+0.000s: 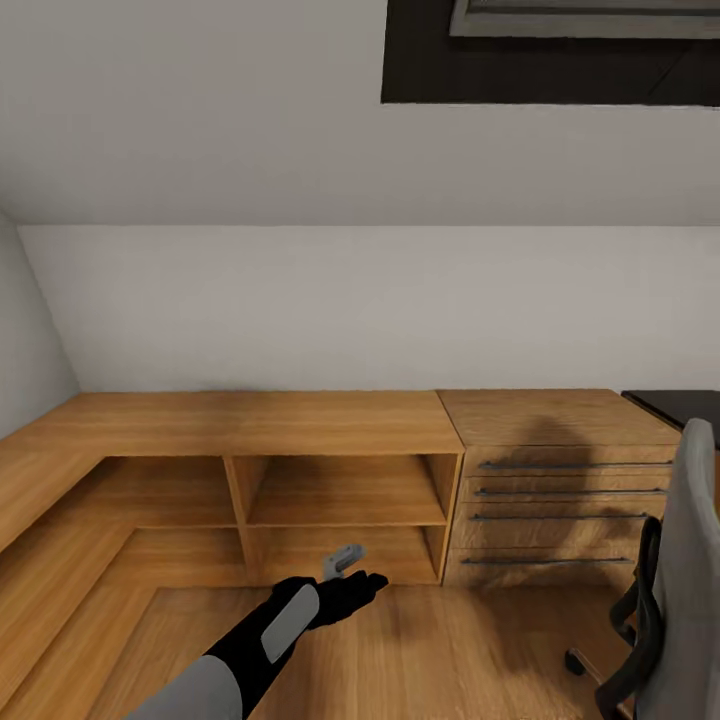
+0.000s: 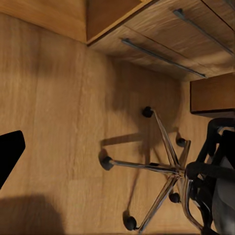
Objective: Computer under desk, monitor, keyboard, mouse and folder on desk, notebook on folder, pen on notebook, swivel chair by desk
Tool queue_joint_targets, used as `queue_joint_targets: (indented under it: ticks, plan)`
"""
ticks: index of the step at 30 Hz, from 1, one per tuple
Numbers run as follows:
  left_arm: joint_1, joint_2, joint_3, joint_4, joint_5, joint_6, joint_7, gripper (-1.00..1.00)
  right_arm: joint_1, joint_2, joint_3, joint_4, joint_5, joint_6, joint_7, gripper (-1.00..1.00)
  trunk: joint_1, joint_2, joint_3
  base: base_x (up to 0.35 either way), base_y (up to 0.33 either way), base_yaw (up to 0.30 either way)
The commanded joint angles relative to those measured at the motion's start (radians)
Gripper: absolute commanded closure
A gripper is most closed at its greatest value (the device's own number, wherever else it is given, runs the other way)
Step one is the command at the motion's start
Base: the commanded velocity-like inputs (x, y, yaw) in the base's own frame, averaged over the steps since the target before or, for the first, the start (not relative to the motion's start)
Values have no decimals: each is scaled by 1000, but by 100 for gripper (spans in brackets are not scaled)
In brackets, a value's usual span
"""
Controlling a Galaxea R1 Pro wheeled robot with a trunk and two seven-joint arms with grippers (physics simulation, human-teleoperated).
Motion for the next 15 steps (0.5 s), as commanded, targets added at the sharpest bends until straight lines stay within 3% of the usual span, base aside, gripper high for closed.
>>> queue_joint_targets:
  ticks: [1,9,11,15]
  plan:
    - [-1,0,-5,0,9,-1,9,-100,0,-1,3,-3,-7,4,-8,-100,0,-1,-1,0,0,-298]
    - [7,15,7,-9,15,-13,-8,-100,0,-1,3,-2,-10,4,-8,-100,0,-1,-1,0,0,-298]
    - [9,18,12,-16,19,-11,-34,-100,0,-1,2,-2,-11,4,-9,-100,0,-1,-1,0,0,-298]
    - [10,25,59,-24,58,-1,-141,-100,0,-1,2,-2,-13,4,-9,-100,12,-22,-10,0,0,-298]
